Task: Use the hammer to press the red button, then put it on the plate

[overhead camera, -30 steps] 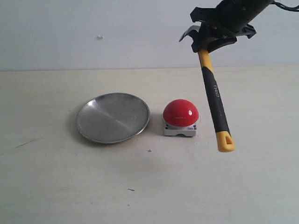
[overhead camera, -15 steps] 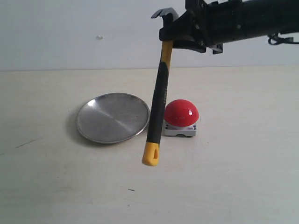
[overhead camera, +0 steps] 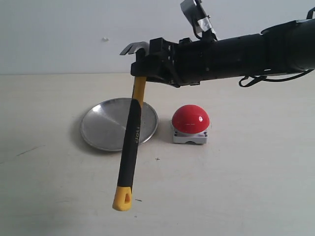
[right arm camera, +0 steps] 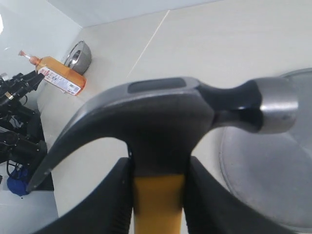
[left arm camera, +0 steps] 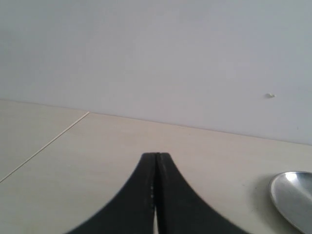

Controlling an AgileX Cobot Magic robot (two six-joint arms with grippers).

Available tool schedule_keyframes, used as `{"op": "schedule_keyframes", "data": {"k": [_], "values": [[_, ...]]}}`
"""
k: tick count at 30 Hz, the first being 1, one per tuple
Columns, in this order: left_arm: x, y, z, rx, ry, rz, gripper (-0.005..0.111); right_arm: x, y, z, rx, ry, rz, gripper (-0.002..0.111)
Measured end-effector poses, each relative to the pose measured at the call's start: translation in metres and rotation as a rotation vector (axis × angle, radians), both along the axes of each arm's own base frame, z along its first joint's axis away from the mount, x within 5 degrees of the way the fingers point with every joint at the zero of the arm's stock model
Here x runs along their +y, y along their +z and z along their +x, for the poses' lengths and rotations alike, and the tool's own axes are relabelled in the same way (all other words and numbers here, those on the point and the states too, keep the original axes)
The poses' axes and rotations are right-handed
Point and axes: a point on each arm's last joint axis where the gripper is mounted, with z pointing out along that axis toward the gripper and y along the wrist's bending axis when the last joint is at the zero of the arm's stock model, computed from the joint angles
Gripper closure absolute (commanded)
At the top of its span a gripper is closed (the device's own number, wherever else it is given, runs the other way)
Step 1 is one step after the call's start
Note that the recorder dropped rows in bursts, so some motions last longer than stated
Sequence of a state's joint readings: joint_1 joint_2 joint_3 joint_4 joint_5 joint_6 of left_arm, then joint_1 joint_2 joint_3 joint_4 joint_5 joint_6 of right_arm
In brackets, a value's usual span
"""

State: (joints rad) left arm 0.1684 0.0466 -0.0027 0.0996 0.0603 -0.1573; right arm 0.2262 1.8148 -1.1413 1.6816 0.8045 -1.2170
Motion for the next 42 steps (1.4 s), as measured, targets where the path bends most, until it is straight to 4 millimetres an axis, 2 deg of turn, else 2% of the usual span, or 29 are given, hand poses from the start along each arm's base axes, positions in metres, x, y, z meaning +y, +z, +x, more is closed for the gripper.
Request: {"op": "schedule_keyframes", "data": {"k": [5, 25, 32, 34, 40, 42], "values": [[0.0, 0.0, 0.0, 0.0, 0.0, 0.0, 0.107, 0.009, -0.001, -0.003, 0.001, 0.006, -0.007, 0.108], [0.0, 0.0, 0.0, -0.002, 0.0, 0.0, 0.107, 0.009, 0.0, -0.003, -0.002, 0.004, -0.006, 0.108], [-0.002, 0.014, -0.001, -0.164, -0.017, 0.029, 0.107, 0.008, -0.002, -0.001, -0.016, -0.015, -0.03, 0.108], [-0.002, 0.02, -0.002, -0.23, -0.026, 0.008, 0.107, 0.008, -0.002, 0.0, -0.017, -0.017, -0.03, 0.108], [-0.004, 0.028, -0.004, -0.372, -0.083, -0.278, 0.107, 0.008, -0.002, 0.0, -0.019, -0.019, -0.031, 0.108], [-0.004, 0.03, -0.004, -0.397, -0.095, -0.313, 0.107, 0.008, -0.002, 0.0, -0.021, -0.018, -0.032, 0.108]]}}
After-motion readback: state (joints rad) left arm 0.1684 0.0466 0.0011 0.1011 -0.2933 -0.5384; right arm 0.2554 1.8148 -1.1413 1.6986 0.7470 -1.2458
